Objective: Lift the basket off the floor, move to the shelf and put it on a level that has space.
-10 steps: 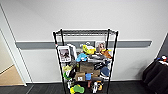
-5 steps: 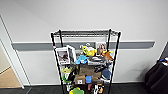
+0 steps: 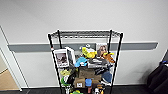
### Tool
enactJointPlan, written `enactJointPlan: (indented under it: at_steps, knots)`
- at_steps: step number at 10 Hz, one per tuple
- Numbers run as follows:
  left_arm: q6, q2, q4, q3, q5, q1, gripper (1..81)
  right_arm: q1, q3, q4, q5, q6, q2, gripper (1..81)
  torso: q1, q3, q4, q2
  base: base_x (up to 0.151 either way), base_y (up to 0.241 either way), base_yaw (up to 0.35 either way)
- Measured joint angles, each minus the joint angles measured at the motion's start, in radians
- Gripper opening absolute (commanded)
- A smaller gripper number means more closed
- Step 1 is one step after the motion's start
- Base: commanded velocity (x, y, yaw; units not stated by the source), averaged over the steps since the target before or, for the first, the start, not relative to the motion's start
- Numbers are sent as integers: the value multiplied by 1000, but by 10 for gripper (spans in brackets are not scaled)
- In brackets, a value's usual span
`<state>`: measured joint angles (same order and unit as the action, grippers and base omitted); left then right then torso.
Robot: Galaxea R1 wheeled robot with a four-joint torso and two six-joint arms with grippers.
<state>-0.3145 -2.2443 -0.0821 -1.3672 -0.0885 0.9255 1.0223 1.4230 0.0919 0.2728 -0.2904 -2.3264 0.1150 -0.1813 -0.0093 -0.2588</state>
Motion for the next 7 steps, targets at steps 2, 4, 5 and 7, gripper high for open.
enactJointPlan:
  at_steps: [2, 4, 5, 7]
  knots:
    - [0, 3, 0, 3, -1, 1, 10, 0, -3, 0, -1, 0, 0, 10, 0, 0, 0, 0, 123, 0, 0]
    - [2, 4, 0, 4, 1, -3, 10, 2, -5, 0, 3, 0, 0, 10, 0, 0, 0, 0, 96, 0, 0]
    - [3, 4, 0, 5, 4, -1, 10, 12, -12, 0, 15, 1, 3, 10, 0, 0, 0, 0, 90, 0, 0]
    - [3, 6, 0, 11, 13, 17, 10, 44, -25, -6, 29, 1, 19, 10, 0, 0, 0, 0, 90, 0, 0]
